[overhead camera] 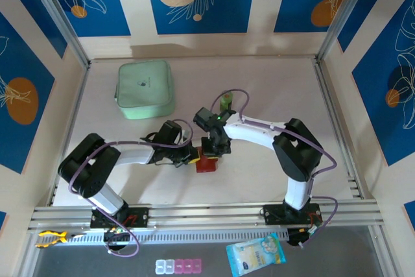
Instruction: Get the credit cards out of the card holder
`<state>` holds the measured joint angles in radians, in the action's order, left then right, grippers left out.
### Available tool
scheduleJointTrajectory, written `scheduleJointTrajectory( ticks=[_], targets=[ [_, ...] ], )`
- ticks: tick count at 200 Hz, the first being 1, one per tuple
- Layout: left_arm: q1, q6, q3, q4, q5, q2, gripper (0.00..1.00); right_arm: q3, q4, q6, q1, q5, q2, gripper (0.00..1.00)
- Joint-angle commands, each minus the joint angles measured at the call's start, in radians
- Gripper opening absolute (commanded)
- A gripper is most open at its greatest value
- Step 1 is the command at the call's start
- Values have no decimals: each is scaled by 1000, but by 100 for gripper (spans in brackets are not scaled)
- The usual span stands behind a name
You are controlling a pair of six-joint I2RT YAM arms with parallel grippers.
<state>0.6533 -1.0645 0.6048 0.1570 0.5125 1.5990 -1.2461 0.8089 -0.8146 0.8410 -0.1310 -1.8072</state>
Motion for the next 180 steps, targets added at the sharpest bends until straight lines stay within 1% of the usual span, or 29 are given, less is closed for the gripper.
scheduleJointTrajectory(
  ticks=[1,43,60,63,71,79,93,110,125,180],
  targets=[
    [7,29,-27,-142,-70,25,0,37,46,8,-32,-15,53,0],
    [7,41,-8,-166,-71,6,0,96,34,17,-79,-18,106,0],
    [9,42,14,-175,-60,-9,0,116,14,19,-96,4,120,0],
    [8,40,17,-173,-56,-12,0,118,9,20,-98,11,120,2],
    [8,35,27,-166,-45,-18,0,132,-18,20,-108,41,123,10],
    [10,35,41,-170,-36,-25,0,142,-40,19,-114,64,125,15],
    [10,38,64,-185,-33,-39,3,154,-70,20,-120,89,119,19],
    [12,43,86,-207,-31,-59,6,158,-90,23,-123,108,107,22],
    [12,48,97,-224,-41,-82,8,163,-112,26,-124,124,95,24],
    [11,85,127,-307,-82,-141,8,168,-158,31,-126,151,46,23]
  ],
)
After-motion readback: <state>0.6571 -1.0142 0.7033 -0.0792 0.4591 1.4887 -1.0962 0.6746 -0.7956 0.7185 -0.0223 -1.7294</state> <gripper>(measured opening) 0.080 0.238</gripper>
